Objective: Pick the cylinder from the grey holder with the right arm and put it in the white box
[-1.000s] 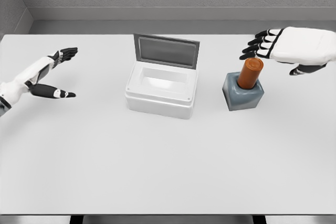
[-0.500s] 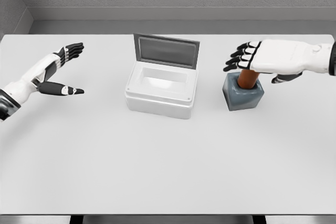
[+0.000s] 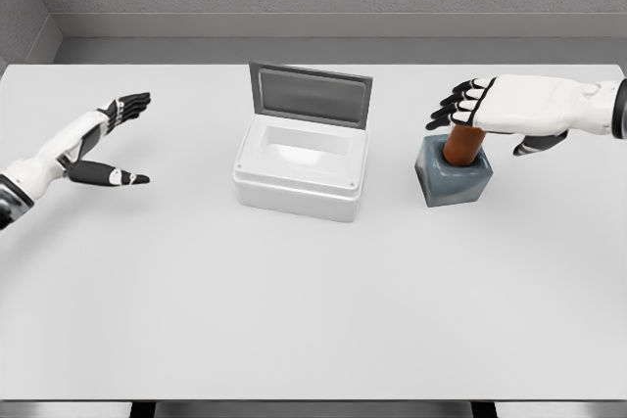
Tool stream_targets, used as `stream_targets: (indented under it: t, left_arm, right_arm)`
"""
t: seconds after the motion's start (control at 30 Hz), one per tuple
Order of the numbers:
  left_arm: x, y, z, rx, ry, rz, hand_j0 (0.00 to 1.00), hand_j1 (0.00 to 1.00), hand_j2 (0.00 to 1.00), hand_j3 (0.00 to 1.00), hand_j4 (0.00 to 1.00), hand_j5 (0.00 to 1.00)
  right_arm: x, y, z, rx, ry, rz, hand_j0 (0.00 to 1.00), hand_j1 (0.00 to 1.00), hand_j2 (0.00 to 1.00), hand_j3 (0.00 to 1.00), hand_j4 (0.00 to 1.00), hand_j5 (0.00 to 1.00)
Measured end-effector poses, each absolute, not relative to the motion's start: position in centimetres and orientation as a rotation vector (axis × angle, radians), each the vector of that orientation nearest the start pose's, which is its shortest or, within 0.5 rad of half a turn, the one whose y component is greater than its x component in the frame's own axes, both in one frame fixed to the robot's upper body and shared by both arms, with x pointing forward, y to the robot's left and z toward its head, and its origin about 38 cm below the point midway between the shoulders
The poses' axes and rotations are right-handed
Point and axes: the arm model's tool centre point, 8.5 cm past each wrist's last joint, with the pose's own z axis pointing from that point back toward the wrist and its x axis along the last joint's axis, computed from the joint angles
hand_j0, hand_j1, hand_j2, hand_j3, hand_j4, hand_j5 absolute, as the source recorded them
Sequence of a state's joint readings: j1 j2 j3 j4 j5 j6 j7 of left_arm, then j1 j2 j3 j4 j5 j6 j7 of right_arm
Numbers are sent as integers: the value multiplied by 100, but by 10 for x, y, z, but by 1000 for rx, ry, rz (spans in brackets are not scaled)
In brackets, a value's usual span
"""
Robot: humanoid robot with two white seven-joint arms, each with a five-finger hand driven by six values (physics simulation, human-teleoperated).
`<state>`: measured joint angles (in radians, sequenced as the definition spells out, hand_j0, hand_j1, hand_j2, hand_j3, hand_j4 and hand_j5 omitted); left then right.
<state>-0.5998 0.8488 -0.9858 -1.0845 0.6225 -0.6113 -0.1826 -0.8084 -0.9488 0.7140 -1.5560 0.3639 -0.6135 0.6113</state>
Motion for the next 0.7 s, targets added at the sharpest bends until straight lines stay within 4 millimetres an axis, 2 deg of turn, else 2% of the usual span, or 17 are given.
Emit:
stream_targets:
  t: [0.4, 0.7]
  left_arm:
    - [432, 376, 114, -52, -1597, -912, 100, 100, 100, 100, 100, 100]
    - [431, 377, 111, -51, -1588, -913, 100, 100, 100, 100, 100, 100]
  right_arm:
    - [436, -314, 269, 700, 1726, -3100, 100, 100, 100, 100, 100, 100]
    - [436, -312, 263, 677, 1715, -3113, 100, 100, 100, 100, 100, 100]
